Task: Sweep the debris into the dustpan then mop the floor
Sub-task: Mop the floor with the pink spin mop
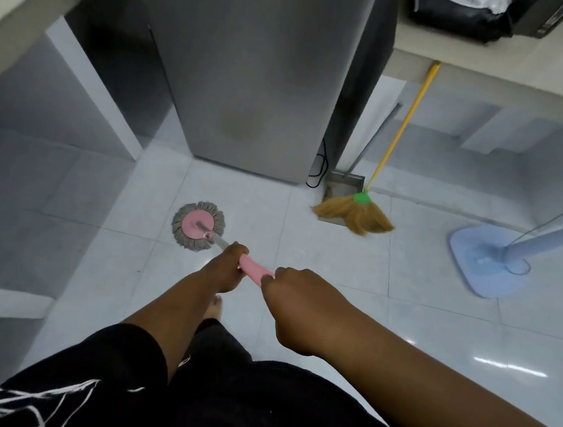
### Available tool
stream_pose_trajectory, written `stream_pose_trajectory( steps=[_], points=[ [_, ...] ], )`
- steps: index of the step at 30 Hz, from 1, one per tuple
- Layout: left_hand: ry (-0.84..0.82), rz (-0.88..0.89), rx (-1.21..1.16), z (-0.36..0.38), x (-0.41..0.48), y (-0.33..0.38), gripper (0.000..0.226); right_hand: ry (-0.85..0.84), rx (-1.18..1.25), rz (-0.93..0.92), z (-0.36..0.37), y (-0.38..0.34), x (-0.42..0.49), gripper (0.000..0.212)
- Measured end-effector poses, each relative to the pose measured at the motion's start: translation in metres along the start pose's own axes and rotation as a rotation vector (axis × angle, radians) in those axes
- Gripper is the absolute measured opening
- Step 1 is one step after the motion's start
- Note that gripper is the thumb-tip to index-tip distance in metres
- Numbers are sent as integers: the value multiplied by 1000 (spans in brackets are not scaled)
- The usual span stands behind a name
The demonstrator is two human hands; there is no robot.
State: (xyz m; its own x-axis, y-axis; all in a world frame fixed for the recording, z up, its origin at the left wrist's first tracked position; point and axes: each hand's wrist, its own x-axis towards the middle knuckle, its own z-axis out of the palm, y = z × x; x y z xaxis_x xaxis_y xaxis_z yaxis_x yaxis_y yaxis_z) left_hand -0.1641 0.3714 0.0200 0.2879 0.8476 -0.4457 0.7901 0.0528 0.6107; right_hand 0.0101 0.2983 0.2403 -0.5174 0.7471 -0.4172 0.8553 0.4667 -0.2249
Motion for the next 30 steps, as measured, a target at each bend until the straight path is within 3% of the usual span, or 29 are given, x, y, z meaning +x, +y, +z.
stream_pose_trajectory(
  steps=[5,15,26,30],
  points=[
    [-4,14,-19,-77,52,-54,39,33,97,-4,-40,-20,96,44],
    [-42,8,6,-172,108,-115,51,27,132,42,-73,-53,212,54],
    [-59,-91,27,-95,59,-81,45,-63,94,39,-22,-48,123,37],
    [-99,-47,56,-49,33,-42,46,-35,77,66,-2,-31,61,43]
  ],
)
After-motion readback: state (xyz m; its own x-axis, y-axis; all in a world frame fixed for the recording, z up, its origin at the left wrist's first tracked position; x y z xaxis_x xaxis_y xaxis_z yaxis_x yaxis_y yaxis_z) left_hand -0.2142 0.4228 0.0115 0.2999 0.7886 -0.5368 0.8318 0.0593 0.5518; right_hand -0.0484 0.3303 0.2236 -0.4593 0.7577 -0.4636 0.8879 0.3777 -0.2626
